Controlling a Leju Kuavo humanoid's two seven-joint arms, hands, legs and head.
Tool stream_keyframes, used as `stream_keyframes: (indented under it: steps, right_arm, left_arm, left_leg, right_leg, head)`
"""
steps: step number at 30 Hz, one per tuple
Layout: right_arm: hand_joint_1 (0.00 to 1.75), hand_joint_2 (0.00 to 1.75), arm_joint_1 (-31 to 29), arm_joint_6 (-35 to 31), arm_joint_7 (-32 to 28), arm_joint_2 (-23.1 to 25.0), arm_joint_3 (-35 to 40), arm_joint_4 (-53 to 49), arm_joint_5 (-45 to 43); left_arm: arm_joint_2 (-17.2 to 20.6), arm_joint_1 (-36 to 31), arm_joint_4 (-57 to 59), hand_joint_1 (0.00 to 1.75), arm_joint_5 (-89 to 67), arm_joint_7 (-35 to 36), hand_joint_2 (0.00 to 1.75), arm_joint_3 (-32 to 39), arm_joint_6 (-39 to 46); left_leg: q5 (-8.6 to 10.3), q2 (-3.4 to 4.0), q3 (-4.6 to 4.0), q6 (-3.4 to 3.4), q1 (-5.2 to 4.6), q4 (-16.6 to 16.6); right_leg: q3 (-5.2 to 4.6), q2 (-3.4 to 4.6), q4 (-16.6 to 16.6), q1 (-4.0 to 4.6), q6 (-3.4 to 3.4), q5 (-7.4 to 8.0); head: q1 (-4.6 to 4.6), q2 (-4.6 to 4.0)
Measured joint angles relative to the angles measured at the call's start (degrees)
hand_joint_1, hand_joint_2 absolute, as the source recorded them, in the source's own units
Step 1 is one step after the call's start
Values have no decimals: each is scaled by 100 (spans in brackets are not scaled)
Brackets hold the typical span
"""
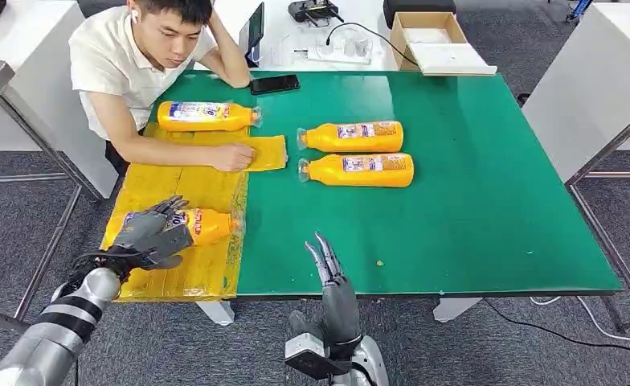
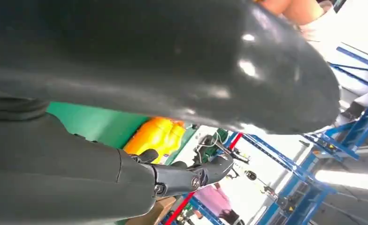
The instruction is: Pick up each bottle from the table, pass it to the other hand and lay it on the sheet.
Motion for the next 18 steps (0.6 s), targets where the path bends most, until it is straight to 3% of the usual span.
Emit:
stream_keyframes:
  steps: [6,18]
  right_arm:
    - [0,0,-2,-24,-37,2,-4,157,-77]
    - [0,0,-15,-28,-44,11,-7,312,-101]
  left_arm:
    - [-181,794,-1194,0,1610,-950,175,216,286]
    - [-306,1273,-2129,0,1770,-992,175,455,273]
  left_leg:
    - [-2,0,-5,1,-2,0]
    - [0,-1,-4,-1,1,0]
  right_leg:
    - [-3,0,-3,-1,0,-1]
    - [-5,0,-1,1,-1,-1]
  head:
    - [0,0]
    - [0,0]
